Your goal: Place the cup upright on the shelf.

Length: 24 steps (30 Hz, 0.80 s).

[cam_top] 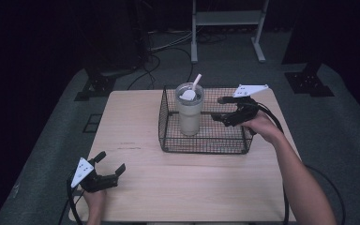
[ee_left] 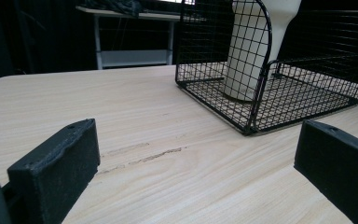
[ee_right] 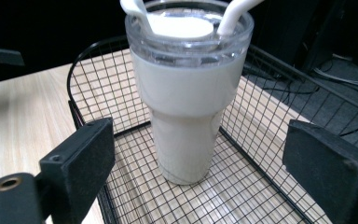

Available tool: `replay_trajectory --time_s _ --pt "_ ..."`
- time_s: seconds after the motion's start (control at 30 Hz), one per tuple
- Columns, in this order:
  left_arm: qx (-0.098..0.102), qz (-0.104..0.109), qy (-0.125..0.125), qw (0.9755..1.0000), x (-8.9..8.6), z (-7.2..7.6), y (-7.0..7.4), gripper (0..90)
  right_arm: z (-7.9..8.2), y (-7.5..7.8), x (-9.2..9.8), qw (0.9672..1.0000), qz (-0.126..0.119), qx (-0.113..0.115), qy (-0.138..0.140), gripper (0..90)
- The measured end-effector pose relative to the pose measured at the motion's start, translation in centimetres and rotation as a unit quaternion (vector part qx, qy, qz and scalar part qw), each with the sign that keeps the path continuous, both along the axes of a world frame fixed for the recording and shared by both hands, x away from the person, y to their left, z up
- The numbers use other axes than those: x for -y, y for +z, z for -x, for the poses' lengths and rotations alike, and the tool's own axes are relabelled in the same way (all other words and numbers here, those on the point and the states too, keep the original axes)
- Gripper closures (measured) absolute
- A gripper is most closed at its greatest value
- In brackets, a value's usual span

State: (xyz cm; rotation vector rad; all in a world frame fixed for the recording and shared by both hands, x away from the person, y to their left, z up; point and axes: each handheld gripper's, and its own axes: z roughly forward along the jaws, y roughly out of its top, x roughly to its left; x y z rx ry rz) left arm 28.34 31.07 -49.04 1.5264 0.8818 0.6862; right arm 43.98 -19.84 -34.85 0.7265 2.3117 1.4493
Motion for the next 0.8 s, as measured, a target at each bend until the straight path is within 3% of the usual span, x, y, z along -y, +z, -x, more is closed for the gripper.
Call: replay_trajectory --time_s 0.8 --pt "-0.002 -0.007 0.000 1.0000 0.2 0.0 0.0 0.0 3.0 1.4 3.8 0.9997 -0.014 0.014 -0.013 8.8"
